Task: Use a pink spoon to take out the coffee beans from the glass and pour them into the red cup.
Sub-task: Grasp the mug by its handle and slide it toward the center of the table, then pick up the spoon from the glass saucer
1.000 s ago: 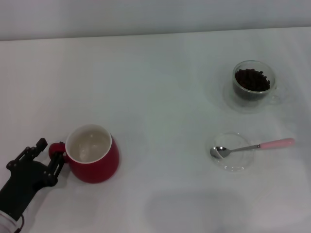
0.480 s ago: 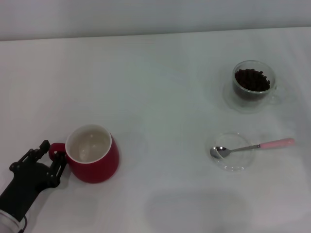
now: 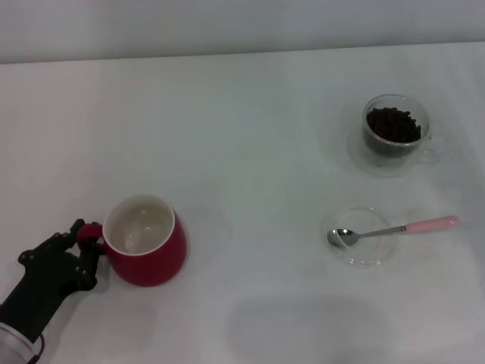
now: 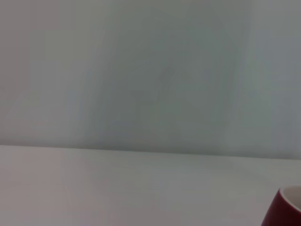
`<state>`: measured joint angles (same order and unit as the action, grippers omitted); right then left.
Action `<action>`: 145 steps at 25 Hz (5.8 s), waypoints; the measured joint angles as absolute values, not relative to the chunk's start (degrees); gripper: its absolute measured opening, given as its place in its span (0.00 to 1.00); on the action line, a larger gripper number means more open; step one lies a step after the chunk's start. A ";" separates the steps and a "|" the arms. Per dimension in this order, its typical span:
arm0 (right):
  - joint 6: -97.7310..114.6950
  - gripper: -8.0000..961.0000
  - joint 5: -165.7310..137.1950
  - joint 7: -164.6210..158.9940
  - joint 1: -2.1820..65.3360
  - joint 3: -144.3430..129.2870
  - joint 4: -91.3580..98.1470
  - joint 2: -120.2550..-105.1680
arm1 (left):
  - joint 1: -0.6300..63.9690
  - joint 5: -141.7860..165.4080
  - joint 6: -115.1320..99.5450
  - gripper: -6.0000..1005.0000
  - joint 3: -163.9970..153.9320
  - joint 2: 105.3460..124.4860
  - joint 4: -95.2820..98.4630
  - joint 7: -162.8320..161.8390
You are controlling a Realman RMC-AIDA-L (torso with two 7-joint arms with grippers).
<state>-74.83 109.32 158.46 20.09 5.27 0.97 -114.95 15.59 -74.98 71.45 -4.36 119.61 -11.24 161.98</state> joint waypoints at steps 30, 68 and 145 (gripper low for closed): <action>-75.18 0.68 109.15 158.46 20.13 5.27 0.43 -114.97 | 23.72 -72.42 68.45 0.16 -4.49 119.15 -10.05 161.83; -74.92 0.66 109.08 158.39 20.78 5.18 0.87 -115.04 | 40.97 -61.05 52.76 0.14 -4.40 119.49 -12.93 157.56; -95.82 0.64 107.96 120.85 1.53 -23.34 -12.09 -114.95 | 11.85 -64.36 97.19 0.43 -3.87 119.08 6.98 161.98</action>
